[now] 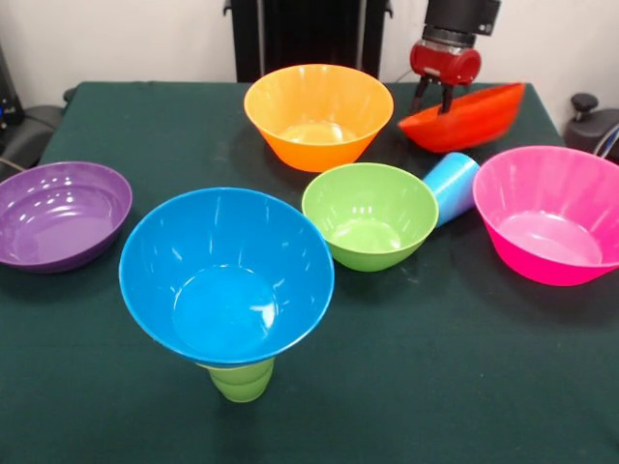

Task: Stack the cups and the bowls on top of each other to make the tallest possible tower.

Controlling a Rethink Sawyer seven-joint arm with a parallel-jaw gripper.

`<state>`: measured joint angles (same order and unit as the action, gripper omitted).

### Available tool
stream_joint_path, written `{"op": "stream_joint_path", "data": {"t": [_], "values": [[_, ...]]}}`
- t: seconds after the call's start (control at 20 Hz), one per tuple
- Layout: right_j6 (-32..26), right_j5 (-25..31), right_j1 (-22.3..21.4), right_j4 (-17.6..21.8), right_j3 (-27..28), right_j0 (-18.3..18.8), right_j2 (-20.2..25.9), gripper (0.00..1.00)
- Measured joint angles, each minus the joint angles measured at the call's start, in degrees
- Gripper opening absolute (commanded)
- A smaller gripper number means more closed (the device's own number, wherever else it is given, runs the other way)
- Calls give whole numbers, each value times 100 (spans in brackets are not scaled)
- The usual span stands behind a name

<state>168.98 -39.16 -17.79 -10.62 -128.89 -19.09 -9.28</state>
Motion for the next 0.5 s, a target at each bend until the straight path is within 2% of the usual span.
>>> {"op": "stream_joint_path", "data": {"t": [0.5], "values": [[0,-23,0,50,-3,64,27,100]]}}
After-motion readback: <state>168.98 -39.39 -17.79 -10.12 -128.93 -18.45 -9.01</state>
